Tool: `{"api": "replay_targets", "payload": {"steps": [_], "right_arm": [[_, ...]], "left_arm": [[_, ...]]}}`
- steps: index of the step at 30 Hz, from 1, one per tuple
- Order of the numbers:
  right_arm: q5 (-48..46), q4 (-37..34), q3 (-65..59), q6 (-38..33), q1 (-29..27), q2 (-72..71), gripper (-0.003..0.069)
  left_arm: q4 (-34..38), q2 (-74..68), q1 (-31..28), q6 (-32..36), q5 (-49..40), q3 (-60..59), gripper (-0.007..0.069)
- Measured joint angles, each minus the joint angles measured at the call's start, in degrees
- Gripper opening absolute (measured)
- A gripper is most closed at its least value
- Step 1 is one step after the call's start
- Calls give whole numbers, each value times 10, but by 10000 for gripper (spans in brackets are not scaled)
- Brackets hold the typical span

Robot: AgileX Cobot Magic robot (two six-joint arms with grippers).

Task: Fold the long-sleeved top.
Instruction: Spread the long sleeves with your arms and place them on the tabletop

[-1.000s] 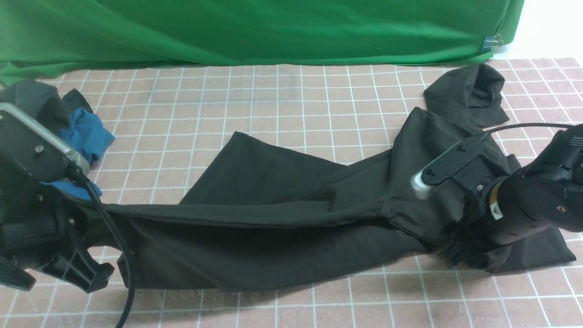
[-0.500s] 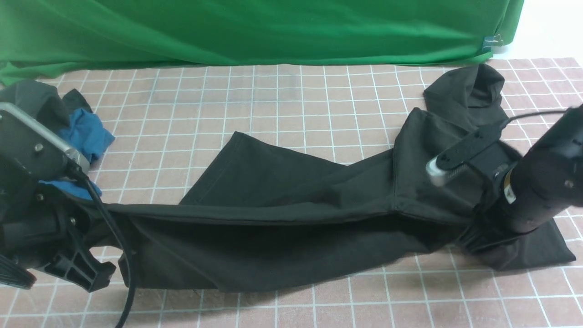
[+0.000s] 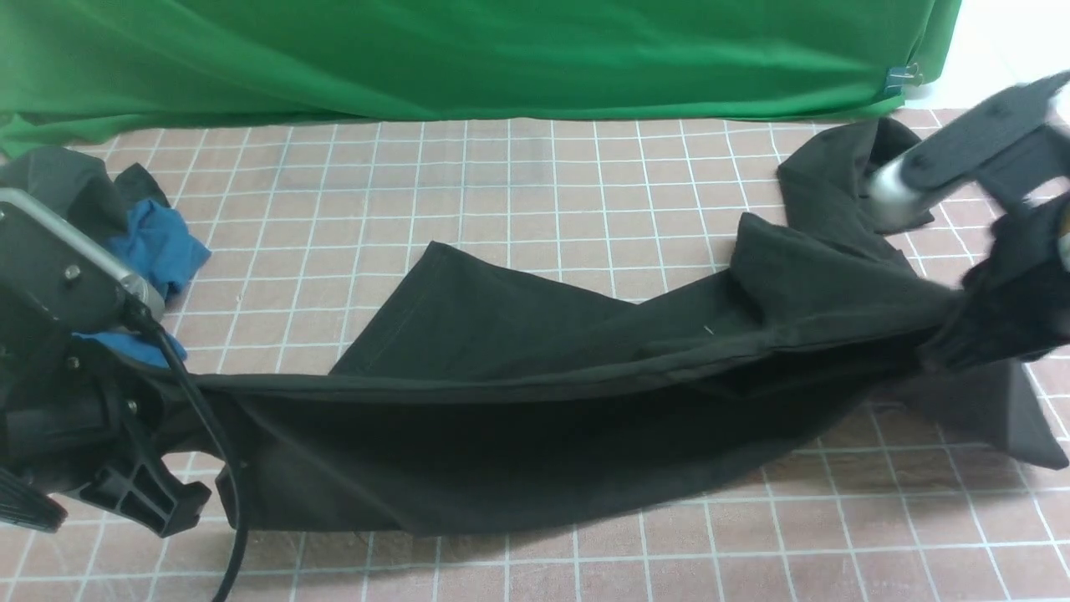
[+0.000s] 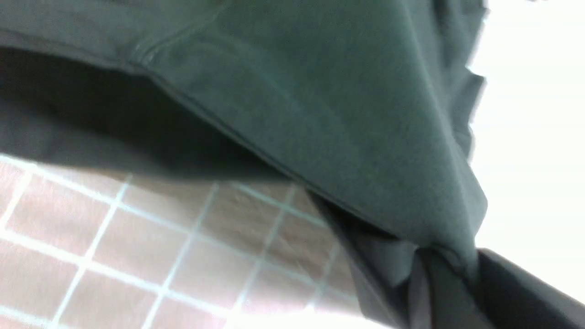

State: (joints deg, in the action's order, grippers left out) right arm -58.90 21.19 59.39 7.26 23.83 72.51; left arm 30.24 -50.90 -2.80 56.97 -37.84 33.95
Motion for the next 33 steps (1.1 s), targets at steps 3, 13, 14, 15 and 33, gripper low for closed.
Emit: {"api": "replay_targets", "payload": {"steps": [3,13,14,15,33], "right_arm": [[-19,-9,6,-5,0,-43,113],[-105,-150,-7,-34,2,-148,113],[-108,-181,-17,-44,9,-159,113],[-110,-193,-24,-45,14,-161,113],[104,-132,-163,-73,100,39,491]], "left_arm": [[-2,0,0,0,0,0,21],[-5,0,0,0,7,0,21],[-5,0,0,0,9,0,21],[-6,-1,0,-1,9,0,21],[-6,-1,0,-28,9,0,21]]}}
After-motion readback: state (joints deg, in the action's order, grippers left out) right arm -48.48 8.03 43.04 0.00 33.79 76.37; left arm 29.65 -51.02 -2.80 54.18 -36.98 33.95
